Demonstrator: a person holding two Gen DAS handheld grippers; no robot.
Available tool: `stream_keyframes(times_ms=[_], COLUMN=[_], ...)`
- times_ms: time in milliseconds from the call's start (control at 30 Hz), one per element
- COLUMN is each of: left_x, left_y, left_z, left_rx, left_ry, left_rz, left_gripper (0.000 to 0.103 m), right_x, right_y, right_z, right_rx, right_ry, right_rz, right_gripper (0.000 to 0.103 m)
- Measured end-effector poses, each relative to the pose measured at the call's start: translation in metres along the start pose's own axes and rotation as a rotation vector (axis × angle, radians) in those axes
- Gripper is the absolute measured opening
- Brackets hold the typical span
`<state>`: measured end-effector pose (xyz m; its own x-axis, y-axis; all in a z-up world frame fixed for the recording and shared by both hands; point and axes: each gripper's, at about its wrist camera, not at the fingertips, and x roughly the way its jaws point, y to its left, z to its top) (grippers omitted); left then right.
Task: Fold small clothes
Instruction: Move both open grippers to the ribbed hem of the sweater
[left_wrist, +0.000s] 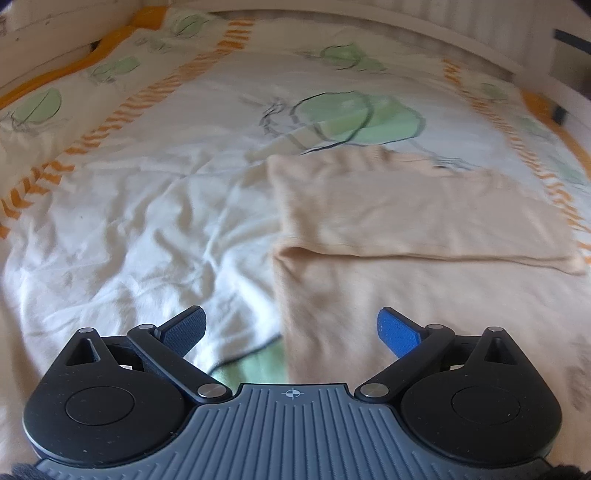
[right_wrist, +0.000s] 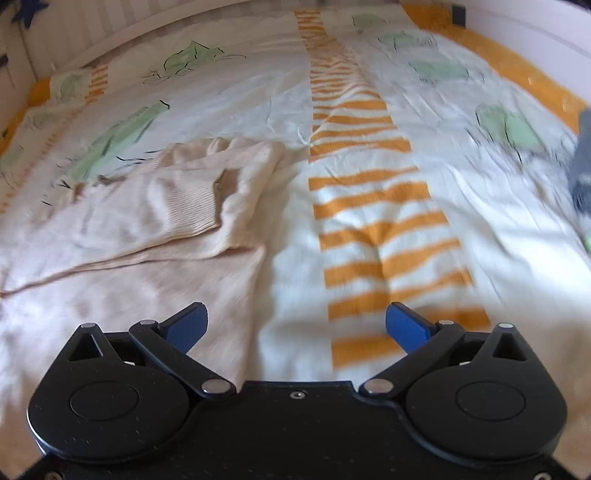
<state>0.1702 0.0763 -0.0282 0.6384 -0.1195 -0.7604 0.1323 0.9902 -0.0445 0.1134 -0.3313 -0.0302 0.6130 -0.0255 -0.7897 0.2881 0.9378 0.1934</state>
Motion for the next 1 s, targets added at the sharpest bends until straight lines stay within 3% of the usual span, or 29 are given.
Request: stream_keyframes(times_ms=[167, 333, 700, 1000], left_x=[-0.041, -0.064, -0.102, -0.101], left_y=[-0.009, -0.015, -0.006, -0.018], left_z=[-0.018, -0.041, -0.08, -0.097], left_rx=[0.058, 0.101, 0.104, 0.23], left_ry=[-0.001, 0.039, 0.063, 0.144], left_rz=[-0.048, -0.077, -0.07, -0.091], left_gripper=[0.1, 0.1, 0.1, 0.1], right_x=[-0.033, -0.058, -0.093, -0.097], right_y=[-0.01, -0.013, 0.014, 0.026], right_z=[-0.017, -0.038, -0.077, -0.09], right_rx=[0.087, 0.088, -0.042, -0.097], right_ry=[0.075, 0.154, 0.213, 0.265], right_rz=[0.088, 0.142, 0.211, 0.24], right_gripper=[0.102, 0.102, 0.102, 0.102])
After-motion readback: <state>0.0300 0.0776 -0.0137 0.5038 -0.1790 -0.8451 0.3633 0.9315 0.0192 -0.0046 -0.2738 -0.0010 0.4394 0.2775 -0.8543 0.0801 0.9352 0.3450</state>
